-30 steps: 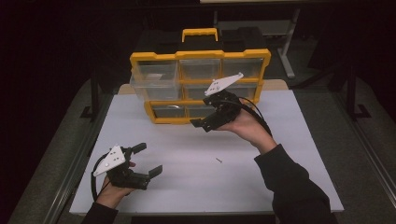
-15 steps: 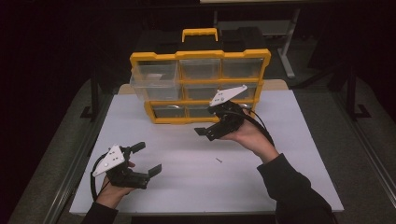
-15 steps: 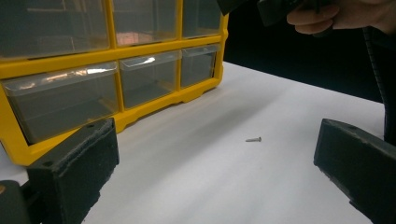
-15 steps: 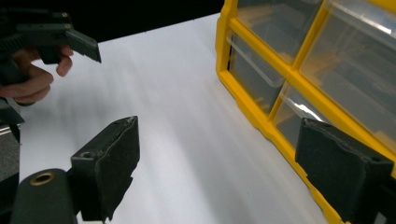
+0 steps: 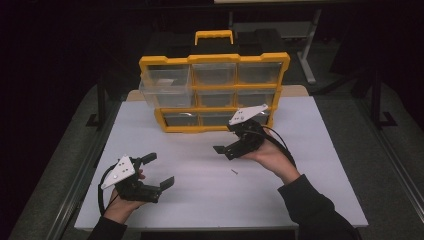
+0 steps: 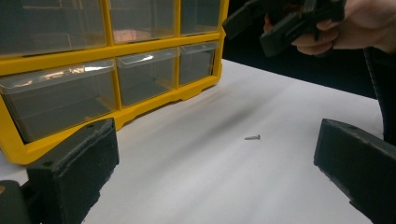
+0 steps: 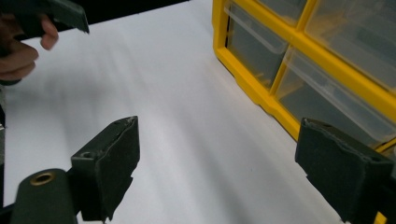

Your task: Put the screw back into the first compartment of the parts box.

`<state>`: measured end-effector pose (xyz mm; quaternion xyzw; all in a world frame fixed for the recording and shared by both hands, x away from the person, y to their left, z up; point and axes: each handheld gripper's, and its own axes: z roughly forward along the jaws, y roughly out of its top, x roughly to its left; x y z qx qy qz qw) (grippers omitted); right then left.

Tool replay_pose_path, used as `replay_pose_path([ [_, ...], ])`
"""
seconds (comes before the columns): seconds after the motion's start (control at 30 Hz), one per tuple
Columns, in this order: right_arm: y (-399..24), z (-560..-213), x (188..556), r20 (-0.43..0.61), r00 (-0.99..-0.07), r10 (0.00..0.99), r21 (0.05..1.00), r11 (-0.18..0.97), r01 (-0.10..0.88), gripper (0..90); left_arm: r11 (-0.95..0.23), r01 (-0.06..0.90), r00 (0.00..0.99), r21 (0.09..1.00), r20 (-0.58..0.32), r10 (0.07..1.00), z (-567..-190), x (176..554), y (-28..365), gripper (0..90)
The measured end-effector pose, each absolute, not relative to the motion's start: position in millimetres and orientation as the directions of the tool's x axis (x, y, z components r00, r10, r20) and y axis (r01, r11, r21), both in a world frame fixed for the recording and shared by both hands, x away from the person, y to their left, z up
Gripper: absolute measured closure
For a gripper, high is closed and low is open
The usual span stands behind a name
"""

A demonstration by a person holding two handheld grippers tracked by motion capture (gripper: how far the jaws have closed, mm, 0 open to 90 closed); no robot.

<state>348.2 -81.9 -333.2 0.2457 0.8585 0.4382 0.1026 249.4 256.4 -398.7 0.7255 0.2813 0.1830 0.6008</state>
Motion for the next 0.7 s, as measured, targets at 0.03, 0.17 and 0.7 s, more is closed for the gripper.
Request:
replay_pose_path([
  [0.03,-82.6,-335.8,347.9,0.039,-0.857,0.514,0.803,0.494,0.333,13.7,-0.121,0.187,0.775,0.975,-0.071,0.628,-398.6,249.4,256.6,0.0],
  [0.17,-84.4,-345.8,347.3,0.046,-0.852,0.522,0.798,0.494,0.345,13.7,-0.124,0.188,0.775,0.974,-0.069,0.628,-398.6,249.2,256.7,0.0],
  [0.7,-91.4,-387.0,345.3,0.049,-0.836,0.547,0.744,0.538,0.396,14.1,-0.119,0.195,0.777,0.974,-0.079,0.625,-398.6,247.8,255.2,0.0],
])
